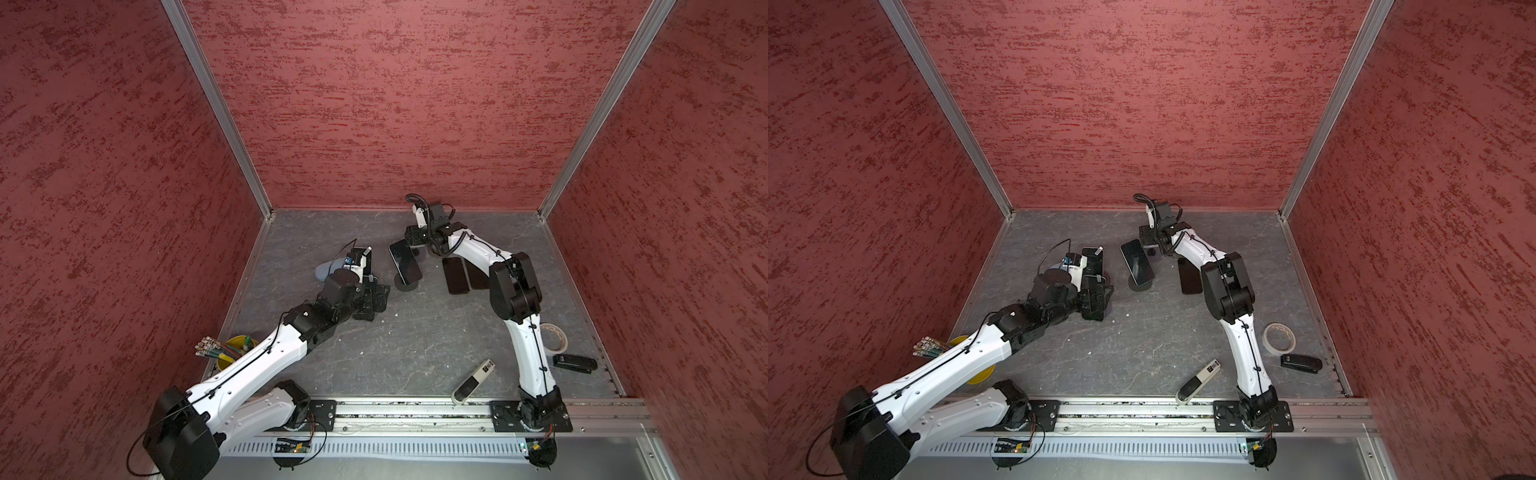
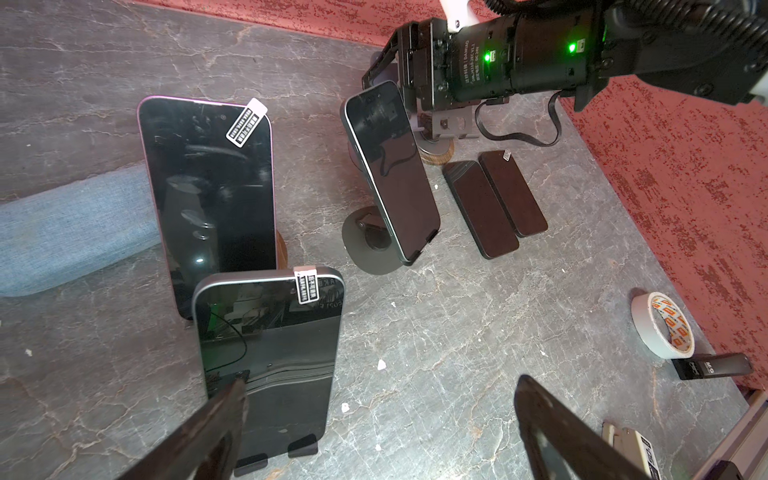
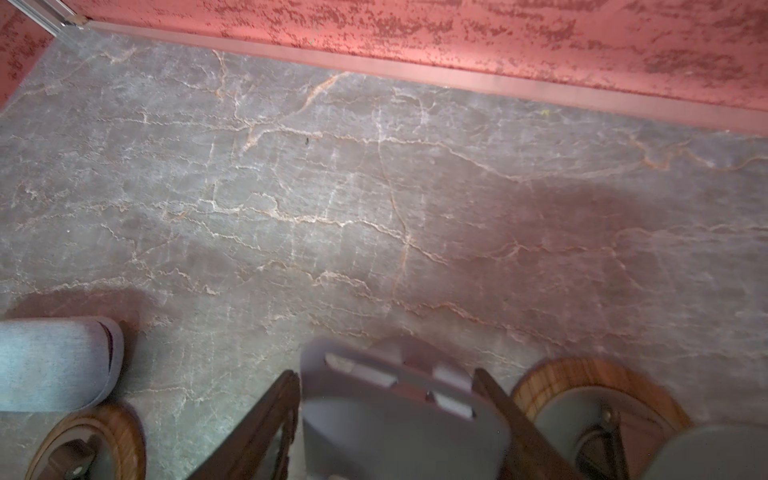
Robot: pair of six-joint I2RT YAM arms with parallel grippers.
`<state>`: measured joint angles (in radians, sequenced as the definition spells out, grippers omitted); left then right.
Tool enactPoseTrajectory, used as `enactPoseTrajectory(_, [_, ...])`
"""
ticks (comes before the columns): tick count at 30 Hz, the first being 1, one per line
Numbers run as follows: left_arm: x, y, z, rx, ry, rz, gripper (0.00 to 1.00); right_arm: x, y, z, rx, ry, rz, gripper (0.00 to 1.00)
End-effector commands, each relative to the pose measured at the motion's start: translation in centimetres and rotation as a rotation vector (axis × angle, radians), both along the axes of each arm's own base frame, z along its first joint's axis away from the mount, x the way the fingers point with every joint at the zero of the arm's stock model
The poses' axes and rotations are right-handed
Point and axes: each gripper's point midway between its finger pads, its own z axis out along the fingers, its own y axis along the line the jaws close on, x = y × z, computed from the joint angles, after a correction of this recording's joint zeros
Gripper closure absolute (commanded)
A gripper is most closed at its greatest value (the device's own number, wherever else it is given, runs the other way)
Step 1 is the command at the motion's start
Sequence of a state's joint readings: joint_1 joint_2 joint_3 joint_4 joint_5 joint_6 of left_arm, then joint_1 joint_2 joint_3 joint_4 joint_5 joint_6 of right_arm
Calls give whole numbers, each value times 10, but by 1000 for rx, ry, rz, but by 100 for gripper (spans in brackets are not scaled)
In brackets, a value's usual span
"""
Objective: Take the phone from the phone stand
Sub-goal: 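Set the grey stand upright beside the silver stand and release it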
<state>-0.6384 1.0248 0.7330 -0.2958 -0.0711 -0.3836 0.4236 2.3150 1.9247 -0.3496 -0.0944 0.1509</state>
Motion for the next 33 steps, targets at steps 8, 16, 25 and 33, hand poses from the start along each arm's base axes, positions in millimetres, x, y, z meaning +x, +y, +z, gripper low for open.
enactPoseTrajectory(8, [4, -2, 9, -1, -24, -12, 0, 7, -4, 17, 6, -33, -23, 21])
enactPoseTrajectory(16, [4, -2, 14, -7, -30, -11, 1, 7, -10, 37, -4, -70, -46, 15])
enactPoseTrajectory(25, [2, -1, 18, -14, -30, -10, 1, 0, -13, 61, 27, -85, -62, 12])
enactPoseTrajectory(33, [2, 5, 16, 0, -16, 25, 0, -11, -17, 85, 48, -116, -63, 11])
